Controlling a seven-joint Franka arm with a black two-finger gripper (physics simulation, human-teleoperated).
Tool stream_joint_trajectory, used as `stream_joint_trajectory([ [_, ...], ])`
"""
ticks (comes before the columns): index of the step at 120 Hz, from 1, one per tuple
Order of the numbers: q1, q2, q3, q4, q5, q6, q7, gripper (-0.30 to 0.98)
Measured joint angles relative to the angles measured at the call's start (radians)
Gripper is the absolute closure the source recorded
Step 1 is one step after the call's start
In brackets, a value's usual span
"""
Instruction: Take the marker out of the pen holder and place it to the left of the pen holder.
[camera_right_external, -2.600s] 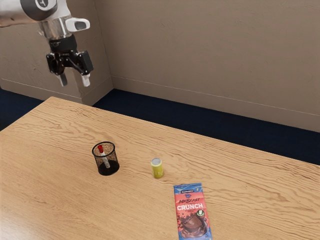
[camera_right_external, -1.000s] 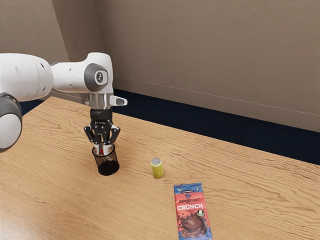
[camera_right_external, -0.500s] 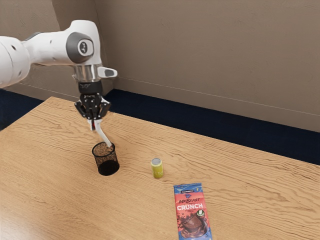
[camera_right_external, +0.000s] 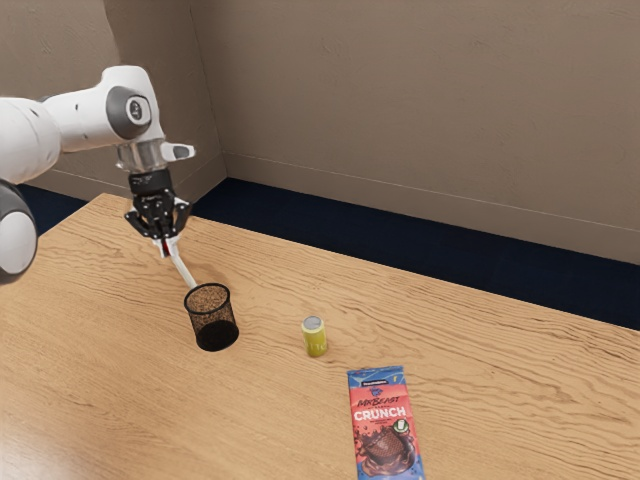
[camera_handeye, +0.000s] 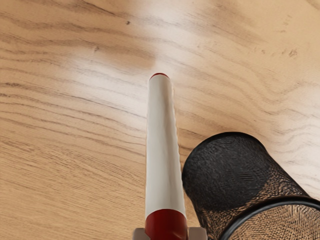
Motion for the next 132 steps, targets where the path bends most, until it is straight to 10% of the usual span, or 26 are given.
stream_joint_trajectory([
  [35,0.035,-0.003,-0.013,-0.074,-0.015,0.103,0.052,0.71],
  [63,0.058,-0.027,-0.008,-0.130,-0.200,0.205,0.101,0.69],
  [132,0.037,-0.031,-0.005,-0.235,-0.086,0.294,0.181,0.28],
])
